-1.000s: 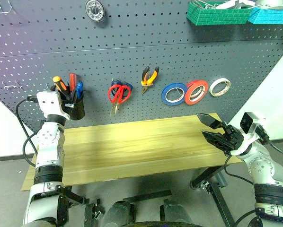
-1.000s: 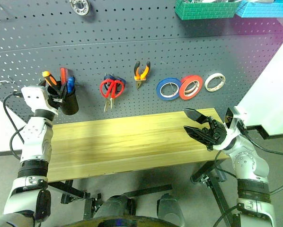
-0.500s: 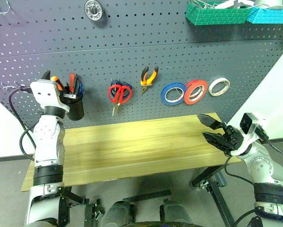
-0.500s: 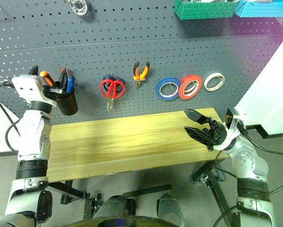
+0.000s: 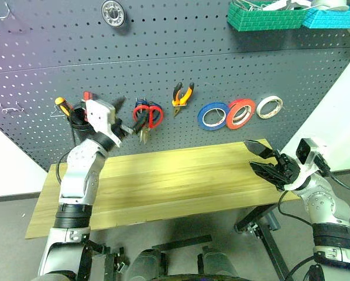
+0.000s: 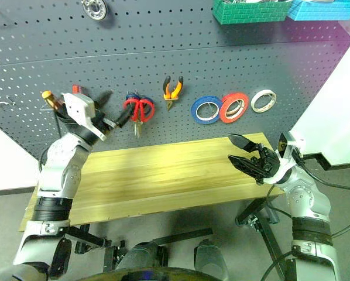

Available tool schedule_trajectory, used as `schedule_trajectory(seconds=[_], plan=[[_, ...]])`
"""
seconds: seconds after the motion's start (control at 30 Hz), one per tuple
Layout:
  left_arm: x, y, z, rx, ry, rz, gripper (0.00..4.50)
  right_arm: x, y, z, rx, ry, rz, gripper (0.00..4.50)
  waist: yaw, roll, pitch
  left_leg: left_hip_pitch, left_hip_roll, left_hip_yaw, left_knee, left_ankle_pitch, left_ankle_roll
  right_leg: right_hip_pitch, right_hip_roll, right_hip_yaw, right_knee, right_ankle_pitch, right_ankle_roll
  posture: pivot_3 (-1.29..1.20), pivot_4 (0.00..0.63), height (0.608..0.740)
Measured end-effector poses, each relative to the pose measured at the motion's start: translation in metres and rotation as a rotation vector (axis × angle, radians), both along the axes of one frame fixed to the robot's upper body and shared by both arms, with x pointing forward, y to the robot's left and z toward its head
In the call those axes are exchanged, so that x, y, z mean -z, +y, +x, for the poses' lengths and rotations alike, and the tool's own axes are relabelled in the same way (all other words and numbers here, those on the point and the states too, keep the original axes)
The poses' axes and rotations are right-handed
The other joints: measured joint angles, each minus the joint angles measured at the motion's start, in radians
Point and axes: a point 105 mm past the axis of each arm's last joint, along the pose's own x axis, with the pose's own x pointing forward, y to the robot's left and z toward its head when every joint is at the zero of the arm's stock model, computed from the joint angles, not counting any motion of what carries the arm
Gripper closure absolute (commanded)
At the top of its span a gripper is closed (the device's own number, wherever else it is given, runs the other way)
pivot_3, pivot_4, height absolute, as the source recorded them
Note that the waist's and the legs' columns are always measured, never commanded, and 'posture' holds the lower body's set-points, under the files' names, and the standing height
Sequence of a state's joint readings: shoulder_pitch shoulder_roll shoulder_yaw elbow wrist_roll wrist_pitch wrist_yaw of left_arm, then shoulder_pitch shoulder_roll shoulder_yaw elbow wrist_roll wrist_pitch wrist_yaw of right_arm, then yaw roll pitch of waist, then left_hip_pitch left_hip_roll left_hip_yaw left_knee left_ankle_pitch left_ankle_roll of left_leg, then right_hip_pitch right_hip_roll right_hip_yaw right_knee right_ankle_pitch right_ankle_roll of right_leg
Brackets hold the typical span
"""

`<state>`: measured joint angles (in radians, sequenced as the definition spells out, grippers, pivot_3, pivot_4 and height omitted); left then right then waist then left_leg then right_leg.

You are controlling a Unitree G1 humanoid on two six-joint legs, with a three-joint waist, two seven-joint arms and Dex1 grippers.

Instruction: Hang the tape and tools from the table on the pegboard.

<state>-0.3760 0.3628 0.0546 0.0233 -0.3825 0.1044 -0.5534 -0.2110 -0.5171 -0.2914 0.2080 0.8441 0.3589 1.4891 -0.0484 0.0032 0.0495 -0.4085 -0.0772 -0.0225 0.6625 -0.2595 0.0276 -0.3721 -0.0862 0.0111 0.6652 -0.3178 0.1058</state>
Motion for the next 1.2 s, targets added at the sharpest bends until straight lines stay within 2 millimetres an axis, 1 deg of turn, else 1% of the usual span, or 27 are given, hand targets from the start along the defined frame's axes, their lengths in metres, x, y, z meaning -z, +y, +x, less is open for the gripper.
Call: schedule_trajectory(seconds=[0.07,0.13,0.2,0.23,0.3,0.4,0.47,0.57,0.63,0.7,0.8,0.87,0.93,1.0,1.03,1.1,1.2], plan=[[0.022,-0.010,-0.007,0.084,0.093,0.048,0.03,0.001,0.000,0.000,0.002,-0.001,-0.003,0.00,0.001,0.000,0.000,0.000,0.000,0.000,0.000,0.000,0.000,0.000,0.000,0.000,0.000,0.000,0.000,-0.11,0.000,0.723],[0.043,-0.018,-0.017,0.167,0.200,0.055,0.03,0.003,0.000,0.000,0.006,-0.002,0.000,0.00,0.002,0.000,0.000,0.000,0.000,0.000,0.000,0.000,0.000,-0.001,0.000,0.000,0.000,0.000,0.000,-0.11,0.000,0.723],[0.054,-0.023,-0.030,0.244,0.250,0.074,0.03,0.004,0.002,0.001,0.004,-0.005,0.002,0.00,0.002,0.000,0.000,0.000,0.000,0.000,0.000,0.000,0.000,-0.001,0.000,0.000,0.000,0.000,0.000,-0.11,0.000,0.723],[0.060,-0.026,-0.039,0.296,0.271,0.104,0.03,0.006,0.003,0.001,0.004,-0.006,-0.004,0.00,0.002,0.001,0.000,0.000,0.000,0.000,0.000,0.000,0.000,-0.001,-0.001,0.000,-0.001,0.000,0.000,-0.11,0.000,0.723],[0.071,-0.027,-0.049,0.338,0.304,0.123,0.03,0.011,0.006,0.002,0.012,-0.004,-0.027,0.00,0.002,0.002,-0.001,0.000,0.000,0.000,0.000,0.000,0.000,-0.001,-0.001,0.000,-0.001,0.000,0.000,-0.10,0.000,0.723],[0.085,-0.015,-0.043,0.234,0.329,0.104,0.03,0.026,0.010,0.008,0.067,0.025,-0.058,0.00,0.004,0.003,-0.002,0.001,0.000,0.000,0.000,0.000,0.000,-0.001,-0.001,0.000,0.000,0.000,0.000,-0.10,0.000,0.723],[0.099,0.000,-0.041,0.134,0.345,0.096,0.03,0.040,0.020,0.007,0.083,0.064,-0.062,0.00,0.004,0.004,-0.004,0.001,0.000,0.000,0.000,0.000,0.000,-0.001,-0.001,0.000,0.000,0.000,0.000,-0.09,0.000,0.723],[0.122,0.015,-0.048,0.028,0.384,0.090,0.03,0.063,0.026,0.003,0.133,0.138,-0.075,0.00,0.005,0.005,-0.004,0.001,0.000,0.000,-0.001,-0.001,0.001,-0.001,-0.001,0.000,-0.001,0.000,0.000,-0.09,0.000,0.723],[0.135,0.018,-0.054,-0.020,0.400,0.090,0.03,0.071,0.028,0.005,0.188,0.155,-0.091,0.00,0.006,0.005,-0.004,0.001,0.000,0.000,-0.001,-0.001,0.001,-0.001,-0.001,0.000,-0.001,0.000,0.000,-0.08,0.000,0.723],[0.139,0.019,-0.057,-0.053,0.391,0.092,0.03,0.077,0.028,0.007,0.250,0.163,-0.115,0.00,0.008,0.005,-0.005,0.001,0.000,0.000,-0.001,-0.001,0.000,-0.001,-0.001,0.000,-0.001,0.000,0.000,-0.08,0.000,0.723],[0.144,0.020,-0.061,-0.106,0.373,0.090,0.03,0.091,0.029,0.012,0.372,0.197,-0.152,0.00,0.009,0.007,-0.008,0.001,0.000,0.000,-0.001,-0.001,0.000,-0.001,-0.001,0.000,-0.001,0.000,0.000,-0.08,0.000,0.723],[0.146,0.022,-0.063,-0.151,0.357,0.095,0.03,0.103,0.029,0.016,0.467,0.260,-0.156,0.00,0.009,0.007,-0.010,0.001,0.000,0.000,-0.001,-0.001,0.000,-0.001,-0.001,0.001,-0.001,0.000,0.000,-0.08,0.000,0.723],[0.146,0.026,-0.064,-0.200,0.335,0.100,0.03,0.115,0.026,0.022,0.597,0.332,-0.170,0.00,0.008,0.008,-0.011,0.001,0.000,0.000,-0.001,-0.001,0.000,-0.001,-0.001,0.001,-0.001,0.000,0.000,-0.09,0.000,0.723],[0.145,0.032,-0.065,-0.247,0.315,0.107,0.03,0.125,0.018,0.025,0.708,0.383,-0.220,0.00,0.008,0.009,-0.011,0.001,0.000,0.000,-0.001,-0.001,0.000,-0.001,-0.001,0.001,-0.001,0.000,0.000,-0.09,0.000,0.723],[0.145,0.038,-0.067,-0.280,0.305,0.116,0.03,0.130,0.010,0.025,0.781,0.406,-0.247,0.00,0.008,0.009,-0.012,0.001,0.000,0.000,-0.001,-0.001,0.000,-0.001,-0.001,0.001,-0.001,0.000,0.000,-0.09,0.000,0.723],[0.146,0.049,-0.070,-0.340,0.297,0.123,0.03,0.138,-0.006,0.023,0.913,0.424,-0.322,0.00,0.009,0.010,-0.013,0.001,0.000,0.000,-0.002,-0.001,0.000,-0.002,0.000,0.001,-0.001,0.000,-0.001,-0.09,0.000,0.723],[0.151,0.057,-0.079,-0.398,0.304,0.135,0.03,0.142,-0.020,0.013,1.052,0.411,-0.440,0.00,0.010,0.012,-0.014,0.001,0.000,0.000,-0.002,-0.001,0.000,-0.002,-0.001,0.001,-0.001,0.000,-0.001,-0.10,0.000,0.723]])
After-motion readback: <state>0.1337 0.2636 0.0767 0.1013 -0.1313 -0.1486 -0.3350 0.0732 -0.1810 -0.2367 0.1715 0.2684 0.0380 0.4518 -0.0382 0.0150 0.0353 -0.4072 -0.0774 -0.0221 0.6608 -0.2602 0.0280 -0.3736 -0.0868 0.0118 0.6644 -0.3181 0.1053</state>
